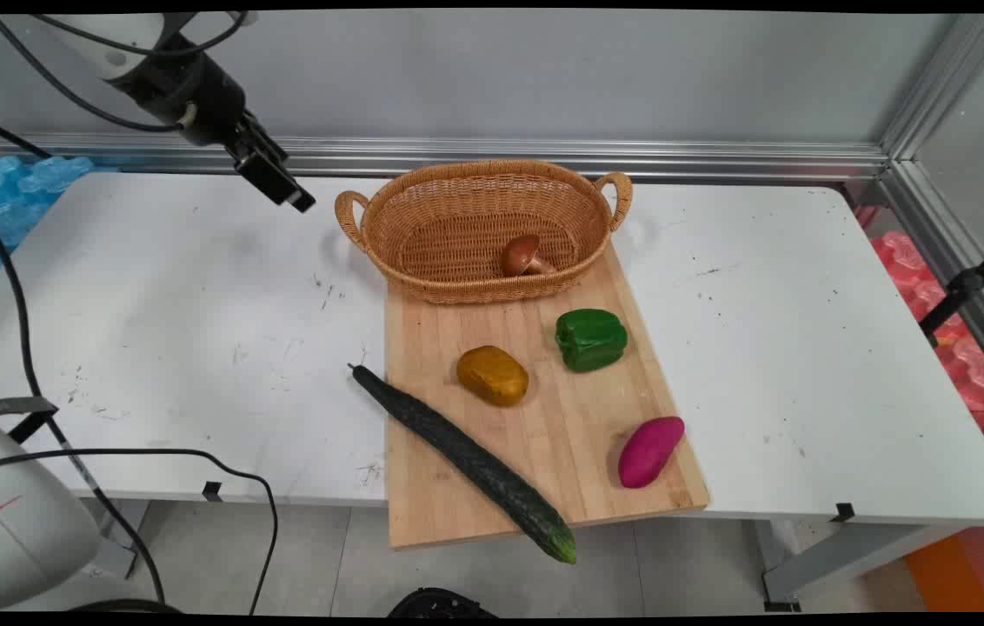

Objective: Pick up the potato from the cutting board

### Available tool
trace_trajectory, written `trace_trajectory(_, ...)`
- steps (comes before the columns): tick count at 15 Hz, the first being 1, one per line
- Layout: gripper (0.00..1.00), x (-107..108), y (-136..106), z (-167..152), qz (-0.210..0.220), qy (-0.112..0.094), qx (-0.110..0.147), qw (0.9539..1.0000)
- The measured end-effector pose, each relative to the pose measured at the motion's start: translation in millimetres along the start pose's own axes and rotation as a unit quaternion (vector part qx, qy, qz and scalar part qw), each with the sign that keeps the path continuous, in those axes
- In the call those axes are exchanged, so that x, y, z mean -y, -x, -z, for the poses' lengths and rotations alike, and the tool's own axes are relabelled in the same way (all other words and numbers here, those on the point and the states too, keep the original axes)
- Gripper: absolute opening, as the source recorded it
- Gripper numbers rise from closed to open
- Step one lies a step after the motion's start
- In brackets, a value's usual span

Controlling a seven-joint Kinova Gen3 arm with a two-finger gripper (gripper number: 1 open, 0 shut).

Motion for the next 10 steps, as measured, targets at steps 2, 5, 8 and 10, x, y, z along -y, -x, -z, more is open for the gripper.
trace_trajectory(2,1.00,-12.1,-7.5,2.2,-0.042,0.027,0.001,0.9988)
trace_trajectory(5,1.00,-28.9,-17.2,1.2,-0.101,0.064,0.000,0.9928)
trace_trajectory(8,1.00,-43.1,-25.5,-4.9,-0.152,0.094,-0.002,0.9839)
trace_trajectory(10,1.00,-51.5,-30.6,-10.4,-0.182,0.111,-0.003,0.9770)
